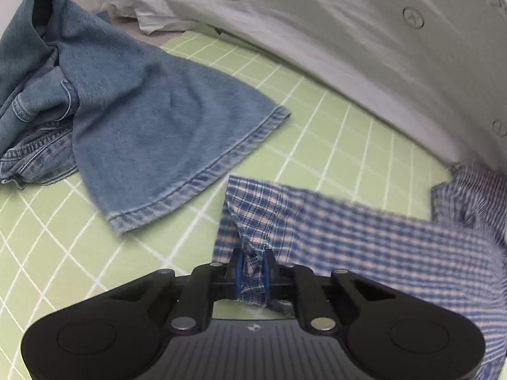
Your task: Fold clothes
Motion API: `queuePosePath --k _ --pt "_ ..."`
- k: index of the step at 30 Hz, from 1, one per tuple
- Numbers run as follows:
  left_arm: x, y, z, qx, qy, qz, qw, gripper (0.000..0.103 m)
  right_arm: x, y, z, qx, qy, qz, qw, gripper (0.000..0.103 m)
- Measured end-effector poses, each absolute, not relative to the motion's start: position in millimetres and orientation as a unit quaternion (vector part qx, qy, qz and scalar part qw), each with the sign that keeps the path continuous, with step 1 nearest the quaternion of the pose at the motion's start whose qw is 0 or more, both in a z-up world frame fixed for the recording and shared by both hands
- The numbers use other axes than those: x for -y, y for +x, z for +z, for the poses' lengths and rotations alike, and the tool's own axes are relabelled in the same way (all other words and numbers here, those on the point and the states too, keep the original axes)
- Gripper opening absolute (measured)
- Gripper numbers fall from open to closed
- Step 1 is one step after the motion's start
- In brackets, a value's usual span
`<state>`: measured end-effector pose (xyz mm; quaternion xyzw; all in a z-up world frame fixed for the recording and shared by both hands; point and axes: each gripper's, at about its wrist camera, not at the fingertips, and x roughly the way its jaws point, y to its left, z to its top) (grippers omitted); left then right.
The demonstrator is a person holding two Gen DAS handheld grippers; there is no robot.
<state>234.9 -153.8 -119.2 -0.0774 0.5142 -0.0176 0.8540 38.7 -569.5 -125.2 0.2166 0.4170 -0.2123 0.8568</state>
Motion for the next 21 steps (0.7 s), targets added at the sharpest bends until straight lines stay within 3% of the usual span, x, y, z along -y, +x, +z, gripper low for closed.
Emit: queuePosePath --k 8,14,17,19,21 --pt "223 205 -72 -0.477 -0.071 -0.145 0.864 0.011 558 2 -107 -0.393 0.228 -0.213 0.865 0.090" --pt "308 140 -53 -0.483 -0.028 -0.281 0.829 0.013 558 -54 -105 -0.374 0.258 -0.242 0.857 0.090" --pt "332 113 -60 -0.511 -0.006 -0.284 0.811 0.026 556 -76 -105 -0.369 0.271 -0.252 0.852 0.090" --pt "334 105 -65 -0.529 -0.004 -0.286 0.799 0.054 552 -88 -105 -0.366 0.275 -0.257 0.851 0.090" --pt "329 102 -63 -0.528 0.001 -0.280 0.802 0.065 545 -93 -103 -0.366 0.270 -0.255 0.853 0.091"
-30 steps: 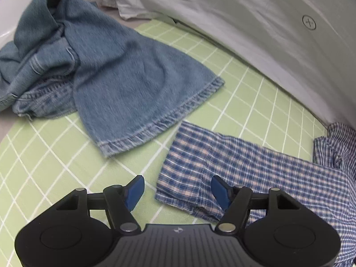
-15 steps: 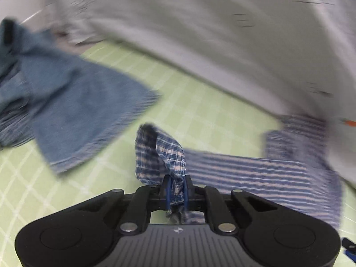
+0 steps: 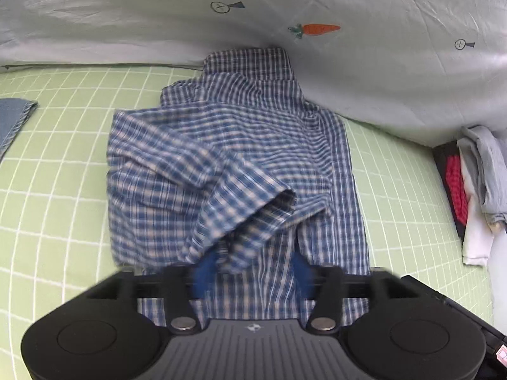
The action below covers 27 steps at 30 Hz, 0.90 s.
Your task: Fold clothes
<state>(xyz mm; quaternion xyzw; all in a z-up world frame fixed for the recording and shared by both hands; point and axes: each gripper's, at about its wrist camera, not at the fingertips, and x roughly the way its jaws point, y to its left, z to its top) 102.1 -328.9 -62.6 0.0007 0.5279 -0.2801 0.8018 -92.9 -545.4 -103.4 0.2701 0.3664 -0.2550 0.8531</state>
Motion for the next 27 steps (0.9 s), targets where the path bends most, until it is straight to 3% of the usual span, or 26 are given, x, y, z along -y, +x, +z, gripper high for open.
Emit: queuePosePath --k 5,12,20,22,23,27 --pt "303 104 -52 -0.512 0.004 -0.251 0.822 0.073 528 -74 -101 -0.360 0.255 -0.222 0.870 0.100" --pt "277 124 -64 -0.535 -0.030 -0.224 0.814 0.073 501 -5 -77 -0.330 0.240 -0.133 0.903 0.100" --pt "256 147 -91 -0.571 -0.037 -0.171 0.802 0.074 486 78 -100 -0.374 0.242 -0.064 0.893 0.098" --pt "248 153 -94 -0.574 -0.039 -0.163 0.801 0.074 485 89 -108 -0.387 0.246 -0.052 0.887 0.091" --pt "244 155 -95 -0.576 -0.041 -0.159 0.801 0.074 485 94 -112 -0.393 0.247 -0.046 0.884 0.081" --pt "230 160 -91 -0.566 -0.045 -0.143 0.811 0.074 476 90 -114 -0.404 0.244 -0.007 0.882 0.018"
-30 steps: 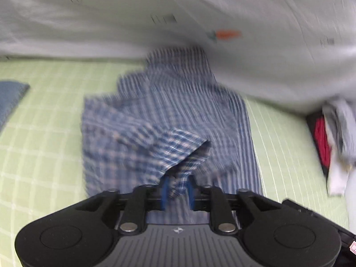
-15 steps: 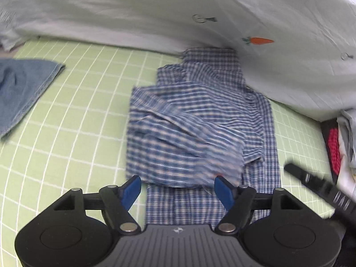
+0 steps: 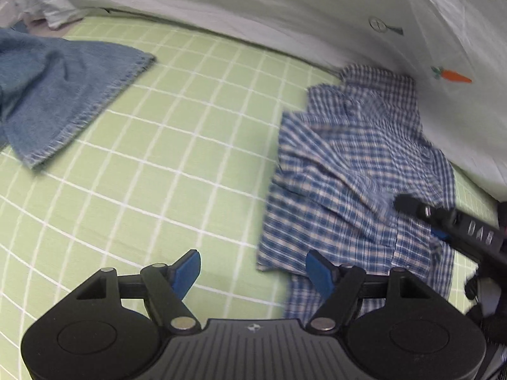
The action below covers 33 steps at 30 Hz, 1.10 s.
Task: Fold clothes
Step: 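Pinch the shirt edge with the right gripper and pull it straight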
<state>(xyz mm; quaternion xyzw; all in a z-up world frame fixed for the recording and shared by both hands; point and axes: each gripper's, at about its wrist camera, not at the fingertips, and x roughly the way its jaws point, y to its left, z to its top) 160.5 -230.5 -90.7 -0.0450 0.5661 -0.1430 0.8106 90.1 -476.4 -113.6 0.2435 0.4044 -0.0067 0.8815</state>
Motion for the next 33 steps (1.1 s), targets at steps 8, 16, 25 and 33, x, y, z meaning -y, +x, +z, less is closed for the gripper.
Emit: queuePosePath --k 8,16,25,33 --pt "208 123 -54 -0.531 -0.051 -0.131 0.836 0.074 466 11 -83 -0.365 0.269 -0.022 0.891 0.003" --pt "206 37 -35 -0.529 -0.055 -0.154 0.833 0.074 456 -86 -82 -0.357 0.315 -0.064 0.877 0.002" --pt "217 -40 -42 -0.550 -0.035 -0.165 0.818 0.074 457 -160 -96 -0.390 0.341 -0.060 0.853 0.002" --pt "230 -85 -55 -0.569 -0.018 -0.168 0.805 0.074 461 -212 -108 -0.411 0.339 -0.069 0.843 0.002"
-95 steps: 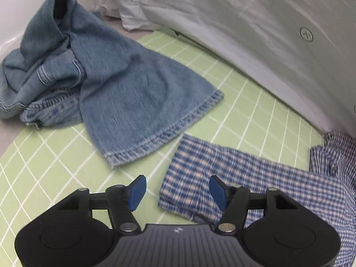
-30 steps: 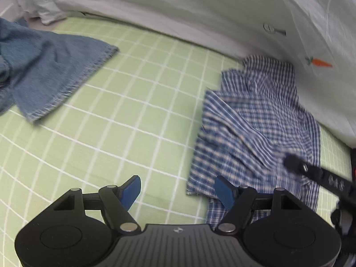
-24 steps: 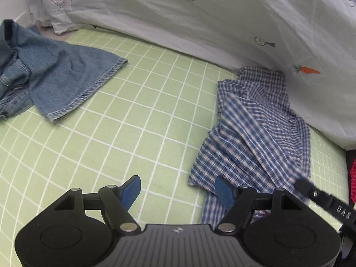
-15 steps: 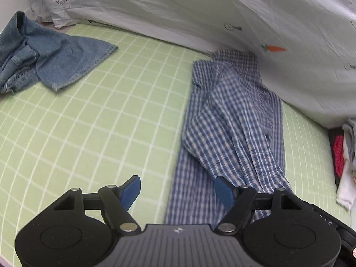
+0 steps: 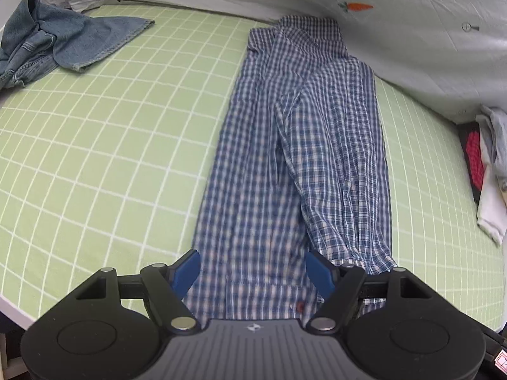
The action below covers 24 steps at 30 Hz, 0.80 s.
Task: Fold clothes
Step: 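Pinch the shirt edge with the right gripper and pull it straight, then open the right gripper and move both grippers to the folded hem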
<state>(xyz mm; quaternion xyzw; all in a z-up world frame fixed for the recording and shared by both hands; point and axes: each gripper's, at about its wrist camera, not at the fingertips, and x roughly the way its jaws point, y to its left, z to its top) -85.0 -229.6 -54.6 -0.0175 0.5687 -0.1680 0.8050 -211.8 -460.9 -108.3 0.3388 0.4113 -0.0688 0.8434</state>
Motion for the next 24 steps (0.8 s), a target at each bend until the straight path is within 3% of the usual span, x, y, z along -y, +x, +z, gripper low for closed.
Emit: queuePosePath --k 24 --pt "222 -125 -94 -0.603 0.031 -0.146 0.784 0.074 449 -246 -127 -0.441 0.295 -0.088 0.843 0.003"
